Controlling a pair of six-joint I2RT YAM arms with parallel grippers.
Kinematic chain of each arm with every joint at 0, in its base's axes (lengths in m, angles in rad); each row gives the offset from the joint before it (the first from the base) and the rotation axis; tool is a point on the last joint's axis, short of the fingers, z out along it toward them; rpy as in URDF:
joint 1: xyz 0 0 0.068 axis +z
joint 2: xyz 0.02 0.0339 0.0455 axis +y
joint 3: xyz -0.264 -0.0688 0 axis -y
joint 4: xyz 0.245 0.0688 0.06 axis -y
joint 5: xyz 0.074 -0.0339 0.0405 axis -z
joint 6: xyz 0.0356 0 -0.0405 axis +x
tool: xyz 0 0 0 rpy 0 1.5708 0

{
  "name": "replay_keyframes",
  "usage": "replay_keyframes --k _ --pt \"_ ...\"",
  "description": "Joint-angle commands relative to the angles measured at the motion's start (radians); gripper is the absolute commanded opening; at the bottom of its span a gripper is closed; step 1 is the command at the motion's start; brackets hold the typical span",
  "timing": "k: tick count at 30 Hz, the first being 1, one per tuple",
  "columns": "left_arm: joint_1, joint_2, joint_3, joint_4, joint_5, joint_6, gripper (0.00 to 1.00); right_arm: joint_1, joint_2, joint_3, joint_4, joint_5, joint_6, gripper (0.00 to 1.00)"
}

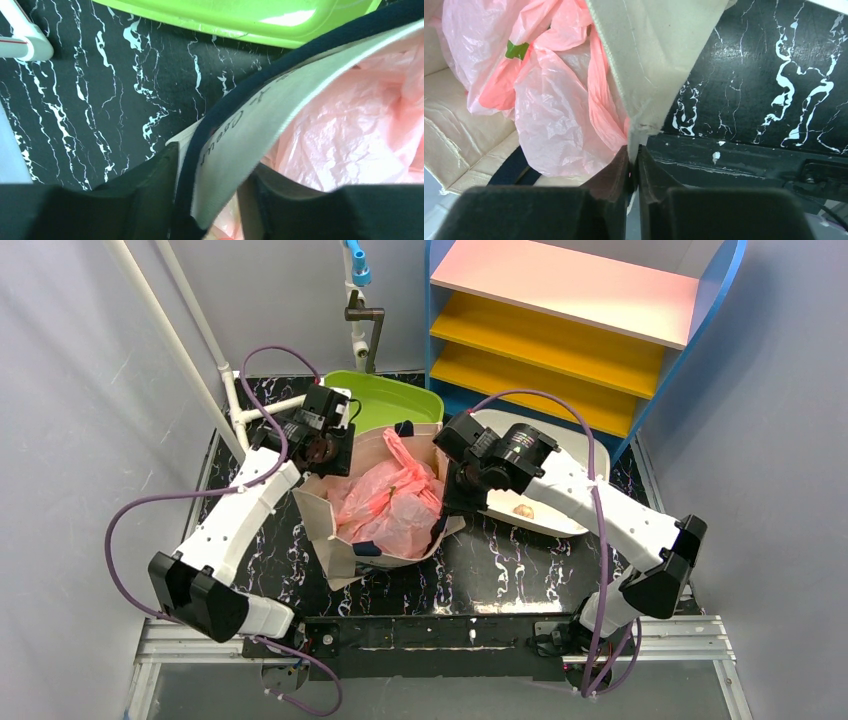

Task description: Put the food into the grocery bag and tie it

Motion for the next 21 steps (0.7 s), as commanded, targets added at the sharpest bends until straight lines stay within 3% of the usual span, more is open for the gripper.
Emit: replay_keyframes --k 1,4,13,21 --pt "0.02 -0.081 -0.051 0.01 0.083 0.003 0.32 0.0 0.005 -0.004 0.028 0.033 -0.054 0.03" --pt "0.022 -0.115 -0.068 -0.01 0.111 -0.011 0.0 0.0 0.008 0.027 0.034 0.043 -0.096 0.01" --pt "0.022 -0.297 -0.128 -0.127 0.251 -0.121 0.0 -0.011 0.082 0.199 0.125 -0.046 -0.202 0.01" --pt "0.02 -0.463 -0.205 -0.195 0.404 -0.287 0.0 -0.056 0.25 0.4 0.196 -0.153 -0.296 0.01"
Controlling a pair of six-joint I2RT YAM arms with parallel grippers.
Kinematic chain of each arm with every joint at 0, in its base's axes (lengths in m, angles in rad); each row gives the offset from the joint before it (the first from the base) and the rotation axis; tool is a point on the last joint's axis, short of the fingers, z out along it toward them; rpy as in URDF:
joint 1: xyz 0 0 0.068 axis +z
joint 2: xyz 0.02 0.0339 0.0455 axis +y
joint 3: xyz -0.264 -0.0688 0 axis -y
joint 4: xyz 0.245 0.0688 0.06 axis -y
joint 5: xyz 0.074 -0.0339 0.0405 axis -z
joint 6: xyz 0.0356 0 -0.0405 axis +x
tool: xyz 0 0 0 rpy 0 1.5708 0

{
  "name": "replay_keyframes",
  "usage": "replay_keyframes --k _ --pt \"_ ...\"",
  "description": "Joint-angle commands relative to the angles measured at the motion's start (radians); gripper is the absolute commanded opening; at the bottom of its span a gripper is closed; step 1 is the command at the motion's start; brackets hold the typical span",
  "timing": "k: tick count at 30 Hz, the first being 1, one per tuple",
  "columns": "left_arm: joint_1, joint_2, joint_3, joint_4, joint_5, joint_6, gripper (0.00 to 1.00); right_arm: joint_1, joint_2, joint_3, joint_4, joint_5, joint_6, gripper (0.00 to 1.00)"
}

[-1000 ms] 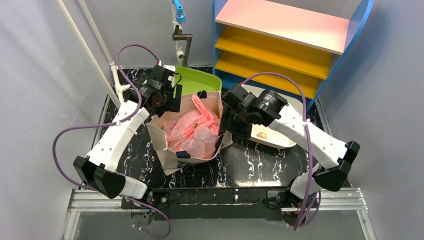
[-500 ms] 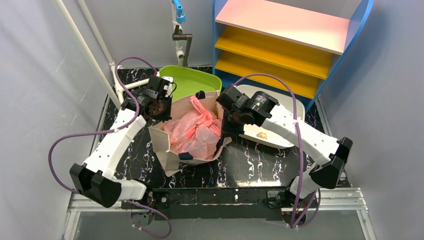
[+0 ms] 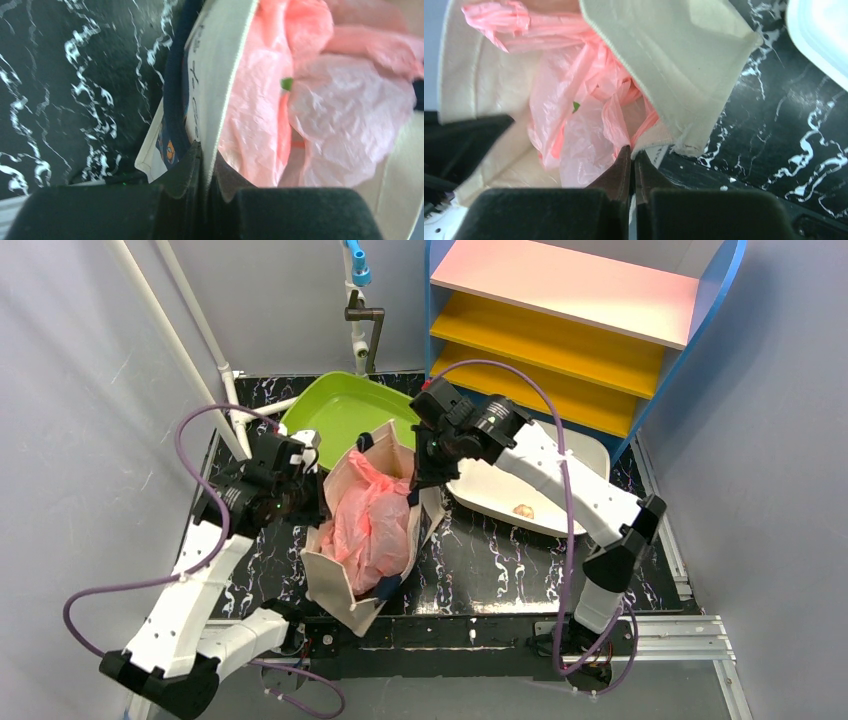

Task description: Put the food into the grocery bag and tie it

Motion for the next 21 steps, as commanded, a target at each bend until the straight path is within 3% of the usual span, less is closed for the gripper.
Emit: replay_keyframes --k 1,9,14,21 --pt "0.001 -0.1 -0.045 -0.034 0.139 -0.128 0.0 -0.032 0.073 0.136 0.177 -0.075 -0.078 0.01" --pt "0.001 -0.217 -0.171 0.086 0.276 -0.189 0.0 -0.039 0.178 0.209 0.298 -0.22 -0.087 0.01" --pt "0.001 -0.236 -0.245 0.214 0.358 -0.209 0.0 -0.046 0.193 0.174 0.351 -0.209 -0.089 0.01" --pt "0.001 -0.185 -0.332 0.432 0.454 -0.282 0.0 -0.093 0.089 0.025 0.424 -0.1 -0.163 0.01"
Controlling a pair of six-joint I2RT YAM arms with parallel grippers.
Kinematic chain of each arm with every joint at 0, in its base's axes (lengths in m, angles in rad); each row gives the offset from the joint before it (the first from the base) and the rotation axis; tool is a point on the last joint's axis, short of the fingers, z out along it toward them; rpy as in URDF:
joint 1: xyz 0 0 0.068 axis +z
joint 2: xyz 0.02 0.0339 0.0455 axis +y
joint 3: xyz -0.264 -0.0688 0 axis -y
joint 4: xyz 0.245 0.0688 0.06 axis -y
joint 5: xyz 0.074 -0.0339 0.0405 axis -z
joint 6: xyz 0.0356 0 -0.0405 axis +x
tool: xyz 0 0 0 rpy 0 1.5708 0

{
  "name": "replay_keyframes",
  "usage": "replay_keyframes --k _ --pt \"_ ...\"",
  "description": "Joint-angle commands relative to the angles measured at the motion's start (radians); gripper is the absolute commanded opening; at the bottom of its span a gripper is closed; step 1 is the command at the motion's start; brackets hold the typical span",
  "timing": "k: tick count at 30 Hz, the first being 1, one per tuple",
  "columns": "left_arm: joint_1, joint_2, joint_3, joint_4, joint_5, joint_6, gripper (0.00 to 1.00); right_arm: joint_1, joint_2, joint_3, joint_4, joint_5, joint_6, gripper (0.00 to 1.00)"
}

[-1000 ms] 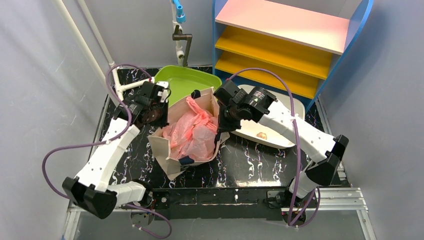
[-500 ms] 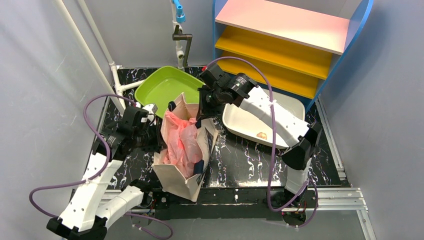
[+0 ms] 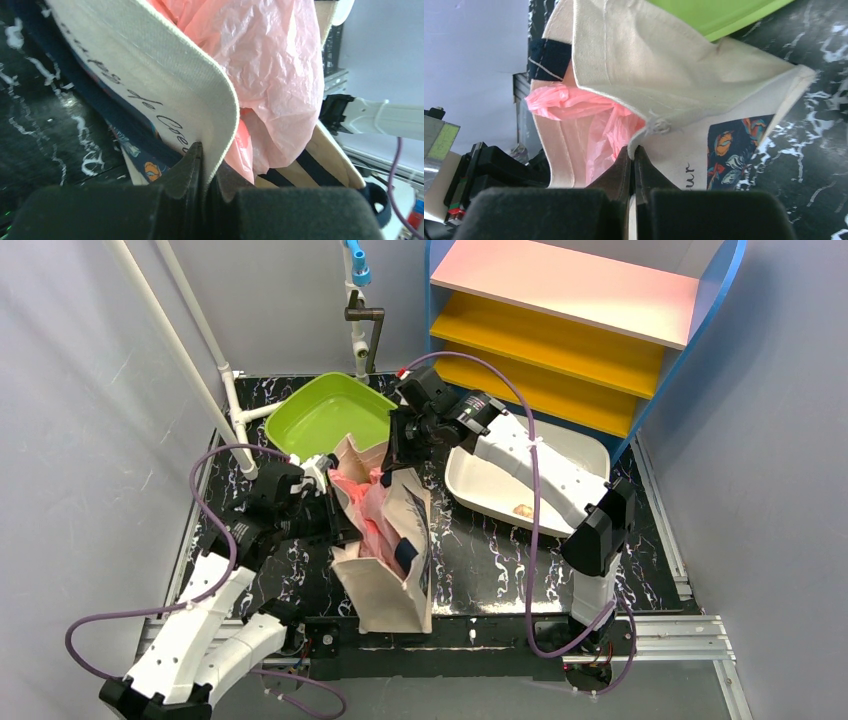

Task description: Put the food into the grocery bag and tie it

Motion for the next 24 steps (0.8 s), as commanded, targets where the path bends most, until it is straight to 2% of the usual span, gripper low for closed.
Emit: replay_keyframes --k 1,7,10,11,13,14,15,17,20,24 --pt "0.001 0.047 -0.008 0.215 0.129 -0.063 0.0 -0.049 -0.095 -0.055 0.154 0.098 -0.064 0.01" --pt "0.001 0.103 0.046 0.209 0.137 -0.041 0.02 -0.083 -0.162 -0.129 0.155 0.093 -0.09 0.01" --pt "0.001 0.116 0.064 0.187 0.153 -0.03 0.18 -0.082 -0.194 -0.172 0.14 0.08 -0.089 0.01" --pt "0.001 0.118 0.072 0.175 0.152 -0.025 0.23 -0.083 -0.205 -0.182 0.132 0.08 -0.091 0.07" --pt "0.001 0.121 0.098 0.141 0.136 -0.007 0.39 -0.083 -0.227 -0.185 0.108 0.09 -0.108 0.27" --pt "0.0 0.12 0.116 0.117 0.121 0.007 0.47 -0.083 -0.236 -0.183 0.094 0.1 -0.12 0.33" --pt "0.001 0.12 0.135 0.091 0.101 0.02 0.57 -0.083 -0.248 -0.177 0.079 0.116 -0.133 0.46" --pt "0.001 0.114 0.174 0.043 0.058 0.058 0.74 -0.083 -0.263 -0.158 0.044 0.144 -0.16 0.58" --pt "0.001 0.111 0.228 -0.007 0.005 0.098 0.95 -0.083 -0.286 -0.119 -0.005 0.199 -0.201 0.63" --pt "0.001 0.135 0.332 -0.079 -0.032 0.163 0.98 -0.083 -0.352 -0.123 -0.011 0.284 -0.217 0.66"
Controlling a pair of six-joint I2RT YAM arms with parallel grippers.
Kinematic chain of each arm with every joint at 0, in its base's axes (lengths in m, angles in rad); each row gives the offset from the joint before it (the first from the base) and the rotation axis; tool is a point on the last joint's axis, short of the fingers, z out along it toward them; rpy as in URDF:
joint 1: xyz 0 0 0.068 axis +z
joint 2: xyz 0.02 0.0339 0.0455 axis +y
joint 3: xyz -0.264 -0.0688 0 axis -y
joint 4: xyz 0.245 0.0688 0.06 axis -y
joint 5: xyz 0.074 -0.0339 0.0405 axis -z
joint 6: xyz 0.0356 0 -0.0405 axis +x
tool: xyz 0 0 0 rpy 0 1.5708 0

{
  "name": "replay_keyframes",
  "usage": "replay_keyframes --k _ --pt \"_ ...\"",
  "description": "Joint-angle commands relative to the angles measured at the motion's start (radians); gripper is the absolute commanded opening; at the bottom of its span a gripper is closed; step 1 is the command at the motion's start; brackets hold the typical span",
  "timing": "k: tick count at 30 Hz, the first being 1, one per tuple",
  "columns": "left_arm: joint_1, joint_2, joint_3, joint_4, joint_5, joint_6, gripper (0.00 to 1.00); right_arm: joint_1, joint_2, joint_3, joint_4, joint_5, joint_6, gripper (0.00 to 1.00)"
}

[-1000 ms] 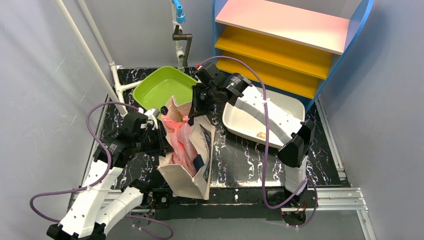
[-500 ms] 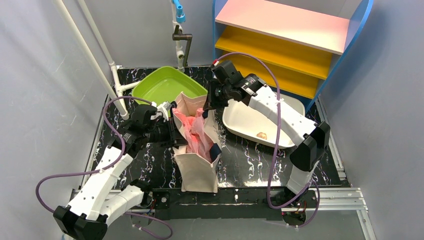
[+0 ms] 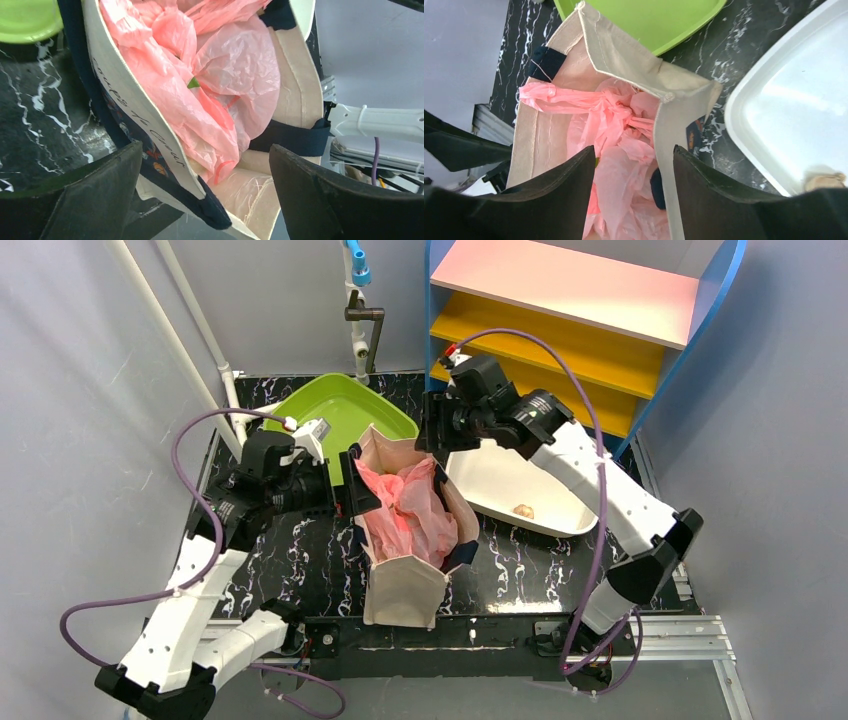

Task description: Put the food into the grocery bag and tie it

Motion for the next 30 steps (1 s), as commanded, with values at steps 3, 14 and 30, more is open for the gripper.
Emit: replay_keyframes --k 3,14,30 --pt "0.002 0.03 0.173 -0.148 -0.113 0.139 0.98 0.001 -0.152 0.002 -0.018 0.198 -0.017 0.67" --pt "0.002 0.04 0.211 -0.115 -0.244 0.156 0.98 0.001 -0.483 -0.226 -0.081 0.346 0.048 0.68" --pt "0.002 0.029 0.249 -0.072 -0.348 0.188 0.98 0.001 -0.992 -0.546 -0.219 0.537 0.278 0.81"
